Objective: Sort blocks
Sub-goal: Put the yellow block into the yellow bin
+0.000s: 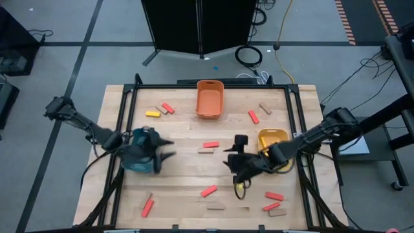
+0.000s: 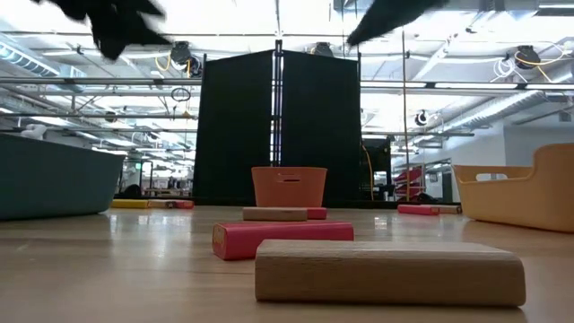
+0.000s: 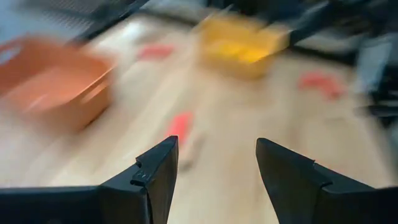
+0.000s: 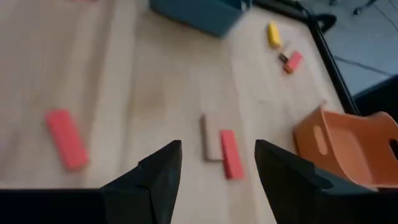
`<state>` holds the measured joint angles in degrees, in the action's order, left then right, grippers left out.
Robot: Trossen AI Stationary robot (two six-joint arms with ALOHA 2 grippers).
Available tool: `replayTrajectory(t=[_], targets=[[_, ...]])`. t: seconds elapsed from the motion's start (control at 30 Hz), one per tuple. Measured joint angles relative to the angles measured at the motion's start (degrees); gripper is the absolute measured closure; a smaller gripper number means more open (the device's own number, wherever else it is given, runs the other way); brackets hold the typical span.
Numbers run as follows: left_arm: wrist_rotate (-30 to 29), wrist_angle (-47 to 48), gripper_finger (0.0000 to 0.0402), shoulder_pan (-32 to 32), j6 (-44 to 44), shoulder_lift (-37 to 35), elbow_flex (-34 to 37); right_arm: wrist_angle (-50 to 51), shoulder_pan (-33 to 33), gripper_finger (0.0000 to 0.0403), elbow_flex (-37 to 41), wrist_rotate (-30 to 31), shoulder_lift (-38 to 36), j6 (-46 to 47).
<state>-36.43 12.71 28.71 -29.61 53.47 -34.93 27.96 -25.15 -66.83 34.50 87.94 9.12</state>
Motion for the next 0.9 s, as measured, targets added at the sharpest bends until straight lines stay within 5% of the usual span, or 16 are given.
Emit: replayTrajectory(t=[0.17, 0.37, 0.47, 0.63, 0.9], targets=[[8.8, 25.41, 0.0187, -17.84, -5.09, -0.06, -5.68, -5.66, 9.83, 0.0206, 7.15, -5.11, 0.06, -6.4], [21.83, 35.74, 0.0187, -41.7, 8.37, 0.29, -10.39, -28.06, 23.45, 0.0206, 15.6, -36.45, 0.09, -15.0], [26.65, 37.64, 0.0187, -52.25, 18.07, 2.52, -10.5, -32.53, 27.2, 0.0206, 16.89, -44.98, 0.09, -16.25], [30.66, 36.87, 0.0187, -62.34, 34.19, 11.85, -10.48, -31.77, 29.93, 0.0206, 16.97, -46.62, 0.07, -17.8], [27.67, 34.25, 0.0187, -65.12, 46.33, 28.68, -10.42, -29.51, 32.39, 0.0206, 16.97, -46.67, 0.04, -20.7]])
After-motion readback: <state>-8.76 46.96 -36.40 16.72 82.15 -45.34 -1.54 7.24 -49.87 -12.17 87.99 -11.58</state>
